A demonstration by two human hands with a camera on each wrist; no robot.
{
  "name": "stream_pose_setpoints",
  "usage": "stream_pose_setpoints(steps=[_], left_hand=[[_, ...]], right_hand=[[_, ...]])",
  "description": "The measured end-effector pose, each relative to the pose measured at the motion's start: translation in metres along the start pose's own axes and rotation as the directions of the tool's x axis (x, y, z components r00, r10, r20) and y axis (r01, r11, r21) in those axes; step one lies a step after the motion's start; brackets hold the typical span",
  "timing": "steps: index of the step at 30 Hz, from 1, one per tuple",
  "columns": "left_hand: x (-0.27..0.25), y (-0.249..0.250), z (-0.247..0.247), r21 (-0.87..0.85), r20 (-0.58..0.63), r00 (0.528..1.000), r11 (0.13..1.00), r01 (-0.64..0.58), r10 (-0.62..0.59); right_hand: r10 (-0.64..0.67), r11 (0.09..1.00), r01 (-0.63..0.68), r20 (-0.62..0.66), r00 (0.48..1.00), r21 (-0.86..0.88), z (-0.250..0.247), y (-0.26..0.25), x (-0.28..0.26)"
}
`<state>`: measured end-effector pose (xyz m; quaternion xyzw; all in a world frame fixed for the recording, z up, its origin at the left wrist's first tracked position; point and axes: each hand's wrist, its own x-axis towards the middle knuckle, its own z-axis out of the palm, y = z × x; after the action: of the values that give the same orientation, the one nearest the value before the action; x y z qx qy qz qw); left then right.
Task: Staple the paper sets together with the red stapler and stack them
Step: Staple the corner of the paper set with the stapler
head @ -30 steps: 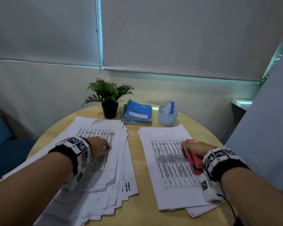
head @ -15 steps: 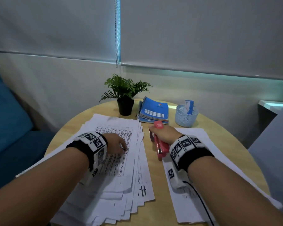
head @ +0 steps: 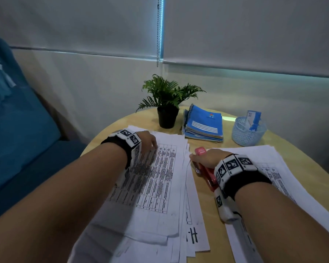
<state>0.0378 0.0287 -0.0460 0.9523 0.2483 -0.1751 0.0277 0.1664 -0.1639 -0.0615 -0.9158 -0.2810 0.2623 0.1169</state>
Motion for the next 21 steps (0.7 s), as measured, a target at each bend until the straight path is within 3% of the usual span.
stream_pose_setpoints(steps=[3, 5, 7, 12, 19, 21], left_hand=[[0.037, -0.025, 0.006, 0.142, -0.055, 0.998, 0.989, 0.05, -0.043], [0.069, -0.039, 0.017, 0.161, -0.081, 0.992, 0.981, 0.107, -0.094], [0.066, -0.037, 0.015, 0.157, -0.103, 0.981, 0.972, 0.176, -0.161], [0.051, -0.03, 0.008, 0.14, -0.227, 0.94, 0.946, 0.292, -0.256], [0.035, -0.033, -0.01, -0.004, -0.362, 0.9, 0.966, 0.257, -0.241], [0.022, -0.03, -0.015, -0.023, -0.46, 0.856, 0.967, 0.253, -0.235]], right_hand=[[0.01, 0.996, -0.013, -0.032, 0.999, -0.085, -0.002, -0.002, 0.004], [0.017, 0.991, -0.02, -0.026, 1.0, -0.13, -0.003, -0.003, 0.005], [0.024, 0.989, -0.025, -0.006, 1.0, -0.144, -0.002, -0.005, 0.007], [0.018, 0.999, -0.021, 0.081, 0.997, 0.034, -0.003, 0.0, 0.013], [-0.024, 0.969, -0.02, 0.176, 0.984, 0.245, -0.004, 0.01, 0.006], [-0.037, 0.971, -0.004, 0.163, 0.986, 0.24, -0.004, 0.012, -0.005]])
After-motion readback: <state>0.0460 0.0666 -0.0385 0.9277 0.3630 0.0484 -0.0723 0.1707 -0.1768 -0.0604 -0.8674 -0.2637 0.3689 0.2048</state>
